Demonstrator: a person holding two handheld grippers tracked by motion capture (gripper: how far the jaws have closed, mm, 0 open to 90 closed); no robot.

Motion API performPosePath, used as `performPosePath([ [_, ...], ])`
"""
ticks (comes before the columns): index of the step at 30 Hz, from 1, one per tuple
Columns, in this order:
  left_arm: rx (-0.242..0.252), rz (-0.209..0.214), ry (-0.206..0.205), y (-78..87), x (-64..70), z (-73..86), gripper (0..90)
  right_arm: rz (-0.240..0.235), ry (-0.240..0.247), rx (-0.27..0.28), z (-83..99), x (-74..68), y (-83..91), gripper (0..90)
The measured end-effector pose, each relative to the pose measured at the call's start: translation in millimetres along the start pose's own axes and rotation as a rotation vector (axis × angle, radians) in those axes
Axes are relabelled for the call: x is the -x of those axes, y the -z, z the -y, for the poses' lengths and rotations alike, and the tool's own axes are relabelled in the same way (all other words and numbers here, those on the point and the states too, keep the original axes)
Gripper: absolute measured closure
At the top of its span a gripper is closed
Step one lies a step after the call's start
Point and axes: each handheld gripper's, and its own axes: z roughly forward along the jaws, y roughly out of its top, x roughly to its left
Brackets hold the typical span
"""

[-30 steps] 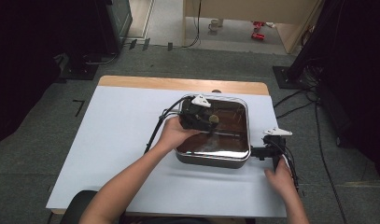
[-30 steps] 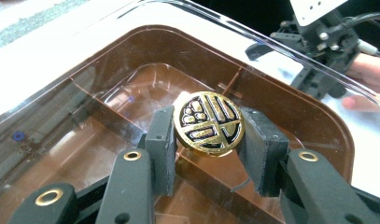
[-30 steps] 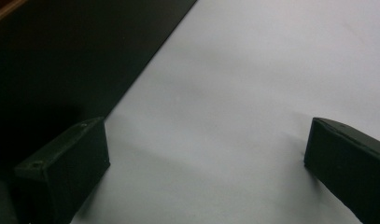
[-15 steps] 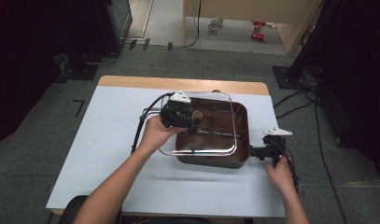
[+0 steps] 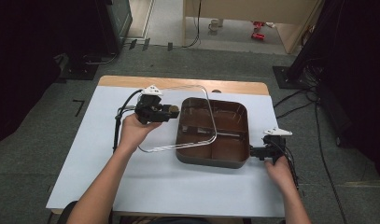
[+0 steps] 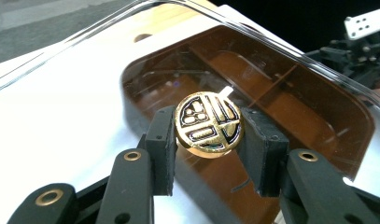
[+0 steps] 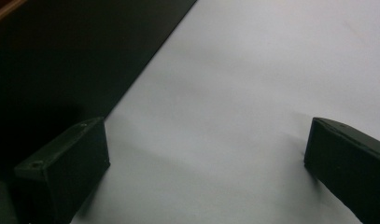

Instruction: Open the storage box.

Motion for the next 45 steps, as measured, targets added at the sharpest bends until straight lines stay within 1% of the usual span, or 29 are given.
performPosePath([
  [2,0.003,-0.021,0.006,6.0,-7.2,2.1,59.1,0.000,-0.001,0.000,0.0,0.0,-0.1,0.0],
  [6,0.014,-0.057,0.042,18.4,-26.9,8.2,59.1,0.001,-0.001,0.001,0.0,-0.2,-0.1,0.0],
  [8,0.014,-0.073,0.053,21.3,-34.5,11.5,59.1,0.002,-0.001,0.001,0.0,-0.3,0.0,0.0],
  [10,0.006,-0.091,0.058,23.6,-42.6,15.3,59.1,0.002,-0.001,0.000,0.0,-0.3,0.0,0.0],
  [14,-0.006,-0.127,0.083,25.9,-60.6,24.9,59.2,0.001,0.002,0.001,0.0,-0.1,0.0,0.0],
  [17,-0.013,-0.151,0.108,29.1,-75.0,33.1,59.2,0.003,0.001,0.002,0.0,-0.3,-0.1,0.0],
  [22,-0.006,-0.178,0.147,34.4,-92.8,44.8,59.1,0.002,0.001,0.002,0.0,-0.3,0.0,0.0],
  [25,-0.014,-0.207,0.184,34.8,-105.5,54.6,59.1,0.002,0.002,0.002,0.0,-0.3,0.0,0.0],
  [27,-0.024,-0.226,0.201,34.2,-113.0,60.8,59.1,0.003,0.002,0.002,0.0,-0.3,0.0,0.0],
  [31,-0.033,-0.248,0.228,32.7,-123.4,68.7,59.1,0.003,0.002,0.002,0.0,-0.3,0.0,0.0],
  [33,-0.041,-0.263,0.246,29.4,-129.2,73.9,59.1,0.003,0.002,0.001,0.0,-0.3,0.0,0.0],
  [34,-0.041,-0.263,0.246,29.4,-129.2,73.9,59.1,0.003,0.002,0.001,0.0,-0.3,0.0,0.0],
  [36,-0.050,-0.281,0.246,27.3,-132.6,77.9,59.1,0.003,0.002,0.001,0.0,-0.3,0.0,0.0],
  [37,-0.059,-0.293,0.251,26.3,-134.6,80.0,59.1,0.003,0.002,0.002,0.0,-0.4,0.0,0.0],
  [39,-0.070,-0.304,0.261,24.6,-137.8,83.2,59.1,0.003,0.002,0.002,0.0,-0.4,0.0,0.0],
  [45,-0.093,-0.319,0.278,17.7,-143.0,88.6,59.1,0.003,0.002,0.002,0.0,-0.4,0.0,0.0],
])
